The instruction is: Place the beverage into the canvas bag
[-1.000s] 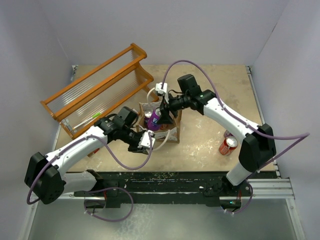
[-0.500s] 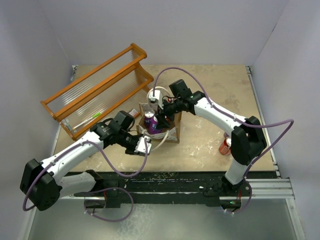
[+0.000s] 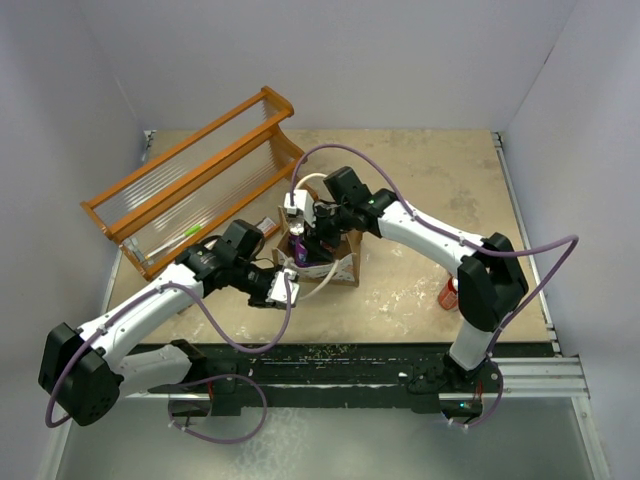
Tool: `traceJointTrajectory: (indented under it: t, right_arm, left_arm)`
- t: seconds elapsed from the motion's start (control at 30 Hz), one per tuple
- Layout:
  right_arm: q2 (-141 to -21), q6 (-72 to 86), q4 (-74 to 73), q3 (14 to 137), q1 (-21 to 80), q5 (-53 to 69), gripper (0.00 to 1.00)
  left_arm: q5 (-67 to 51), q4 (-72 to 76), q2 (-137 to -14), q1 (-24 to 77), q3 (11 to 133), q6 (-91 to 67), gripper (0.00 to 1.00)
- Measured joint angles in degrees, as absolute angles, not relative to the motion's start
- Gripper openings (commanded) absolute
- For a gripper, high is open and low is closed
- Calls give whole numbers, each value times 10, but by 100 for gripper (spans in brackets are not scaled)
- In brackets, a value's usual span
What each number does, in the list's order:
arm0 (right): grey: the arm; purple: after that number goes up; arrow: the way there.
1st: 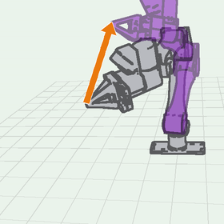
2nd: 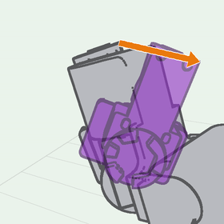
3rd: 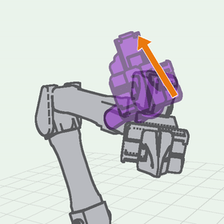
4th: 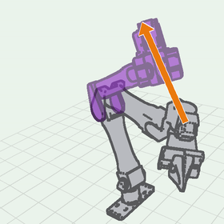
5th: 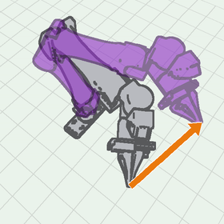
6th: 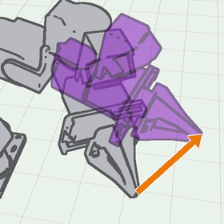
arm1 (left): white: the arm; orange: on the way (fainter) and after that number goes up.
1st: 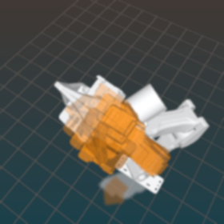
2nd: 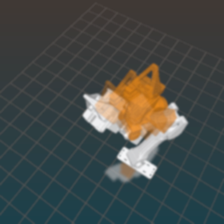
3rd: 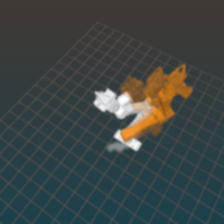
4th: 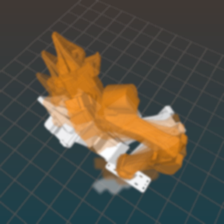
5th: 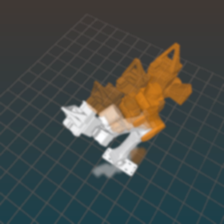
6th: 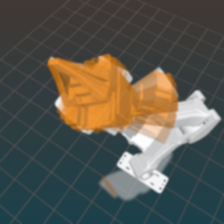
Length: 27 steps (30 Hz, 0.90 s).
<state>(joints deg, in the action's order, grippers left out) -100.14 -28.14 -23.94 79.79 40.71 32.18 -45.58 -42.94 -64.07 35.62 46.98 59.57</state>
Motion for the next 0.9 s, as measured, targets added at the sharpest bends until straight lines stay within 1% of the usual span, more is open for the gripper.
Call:
traceJointTrajectory:
  t: [0.2, 0.47, 0.9]
  right_arm:
    - [-1001, -287, -228, 794, 420, 297, 15]
    - [-1001, -295, -218, 777, 432, 269, 15]
    - [-1002, -300, -215, 771, 435, 262, 22]
  left_arm:
    - [-463, -430, -641, 350, 470, 596, 40]
    - [-467, -433, -638, 345, 470, 595, 42]
    - [-469, -434, -635, 344, 470, 595, 42]
